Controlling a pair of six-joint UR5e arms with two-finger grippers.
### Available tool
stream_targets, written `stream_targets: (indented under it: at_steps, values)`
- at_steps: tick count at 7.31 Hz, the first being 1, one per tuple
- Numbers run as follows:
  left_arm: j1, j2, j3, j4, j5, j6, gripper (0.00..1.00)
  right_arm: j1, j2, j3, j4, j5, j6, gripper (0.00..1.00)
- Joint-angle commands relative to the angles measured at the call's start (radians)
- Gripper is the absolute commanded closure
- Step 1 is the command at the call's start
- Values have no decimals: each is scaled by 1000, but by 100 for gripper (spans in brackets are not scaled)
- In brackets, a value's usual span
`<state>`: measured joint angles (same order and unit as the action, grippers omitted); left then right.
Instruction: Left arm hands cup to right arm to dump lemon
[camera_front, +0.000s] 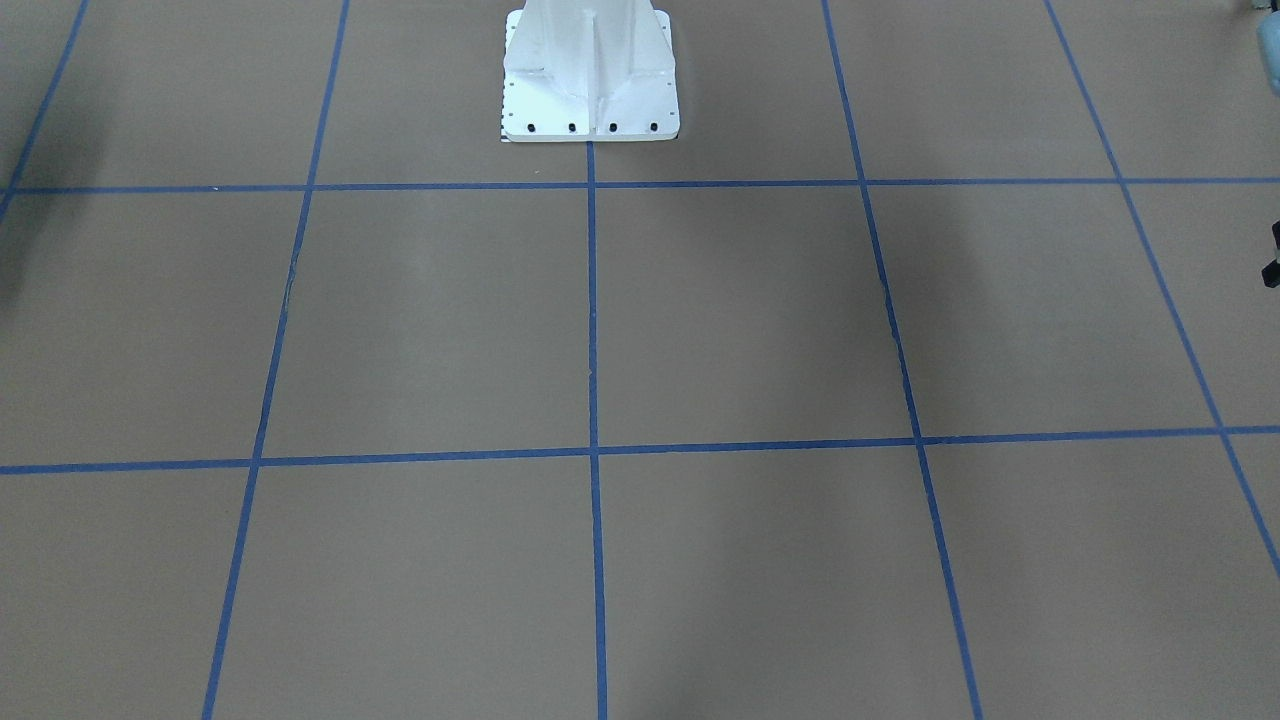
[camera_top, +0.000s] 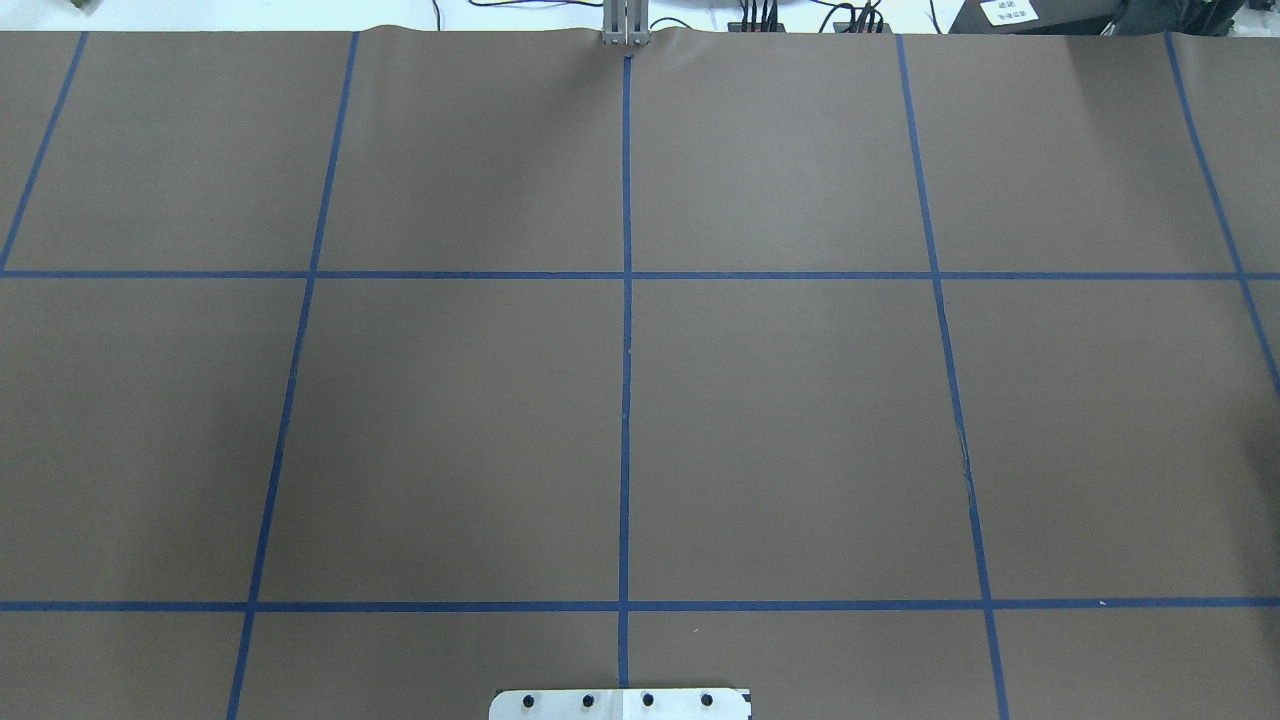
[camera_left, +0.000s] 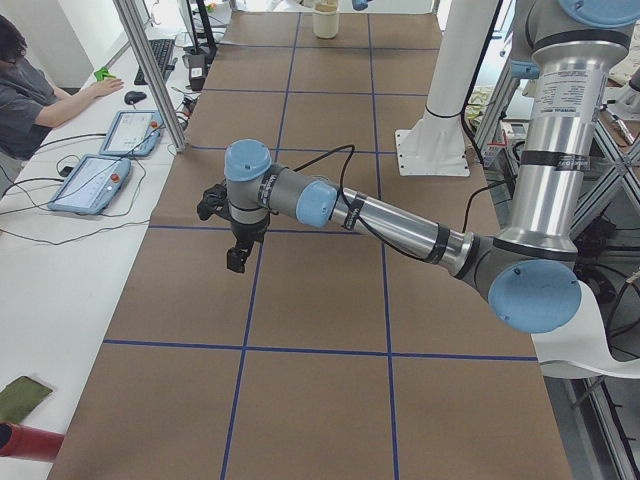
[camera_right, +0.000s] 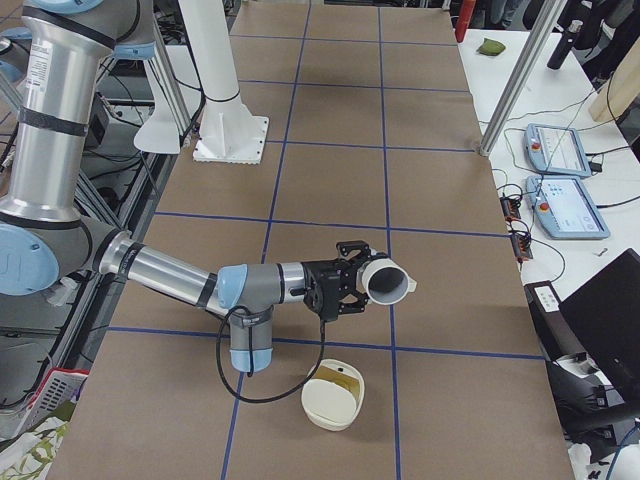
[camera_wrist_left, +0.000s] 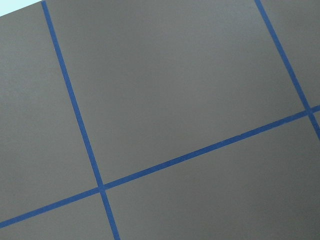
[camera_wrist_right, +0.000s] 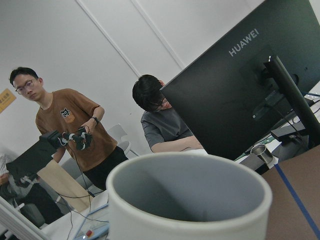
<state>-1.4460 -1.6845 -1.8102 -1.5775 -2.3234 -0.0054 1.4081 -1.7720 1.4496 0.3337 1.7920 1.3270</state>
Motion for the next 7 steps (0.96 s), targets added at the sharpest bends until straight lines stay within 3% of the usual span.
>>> stream_targets:
  at_steps: [1, 5, 7]
  values:
    - [3, -15, -5, -1, -17, -82, 0, -62, 61, 8, -73, 0, -346, 89]
    - [7, -98, -30, -15, -66, -299, 0, -239, 244, -2, -195, -14, -631, 90]
    - [83, -174, -32, -18, -112, -417, 0, -354, 351, -3, -266, -55, -657, 90]
